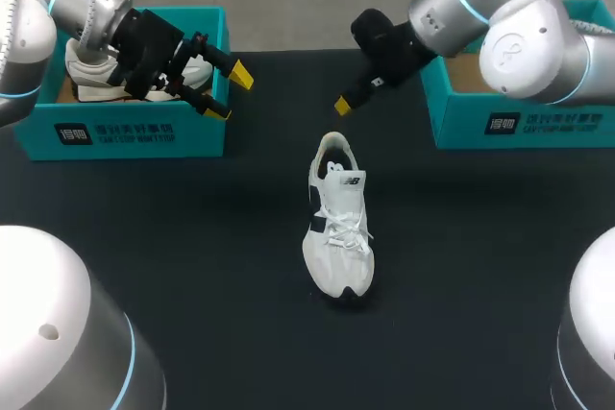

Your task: Take the shoe out of the shoebox, open the shoe tongue, remove and reinsert the insole, then place the shoe into the shoebox

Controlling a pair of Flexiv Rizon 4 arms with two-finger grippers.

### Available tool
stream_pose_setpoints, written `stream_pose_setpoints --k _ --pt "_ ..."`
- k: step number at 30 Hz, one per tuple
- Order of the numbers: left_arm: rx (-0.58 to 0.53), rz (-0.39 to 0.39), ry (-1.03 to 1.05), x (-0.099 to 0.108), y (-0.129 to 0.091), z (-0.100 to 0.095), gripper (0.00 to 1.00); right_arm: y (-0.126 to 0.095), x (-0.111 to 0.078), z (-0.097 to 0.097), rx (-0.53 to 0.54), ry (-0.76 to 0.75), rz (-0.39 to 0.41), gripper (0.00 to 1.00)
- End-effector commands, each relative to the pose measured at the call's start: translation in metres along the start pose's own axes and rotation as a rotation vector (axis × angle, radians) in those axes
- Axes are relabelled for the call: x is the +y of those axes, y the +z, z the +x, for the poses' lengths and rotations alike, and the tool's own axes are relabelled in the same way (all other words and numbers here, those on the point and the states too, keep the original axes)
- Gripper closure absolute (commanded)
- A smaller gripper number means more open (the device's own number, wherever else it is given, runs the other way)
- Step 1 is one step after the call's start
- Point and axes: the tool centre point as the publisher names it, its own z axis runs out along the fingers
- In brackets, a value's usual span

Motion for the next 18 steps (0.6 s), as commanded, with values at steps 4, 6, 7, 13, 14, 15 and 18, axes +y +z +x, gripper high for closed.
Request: stream_pose_setpoints --k 4,6,7,13,14,15,18 --pt "0.003 0.001 0.001 0.0 0.0 0.0 0.0 -0.002 0.001 0.003 -0.096 0.003 0.029 1.0" --pt "0.003 0.001 0.001 0.0 0.0 0.0 0.0 -0.002 0.001 0.003 -0.096 0.003 0.029 1.0" --pt "0.003 0.001 0.001 0.0 0.0 0.0 0.0 -0.002 0.001 0.003 -0.096 0.003 0.029 1.0" --pt "0.003 0.001 0.001 0.0 0.0 0.0 0.0 0.001 0.001 0.002 -0.136 0.052 0.045 1.0" --pt "0.003 0.001 0.001 0.0 0.0 0.0 0.0 0.006 -0.001 0.001 -0.199 0.119 0.077 1.0" --pt "0.003 0.001 0.001 0.0 0.0 0.0 0.0 0.009 -0.004 0.0 -0.237 0.2 0.082 1.0" --pt "0.003 0.001 0.001 0.0 0.0 0.0 0.0 0.018 -0.016 -0.001 -0.323 0.318 0.138 1.0"
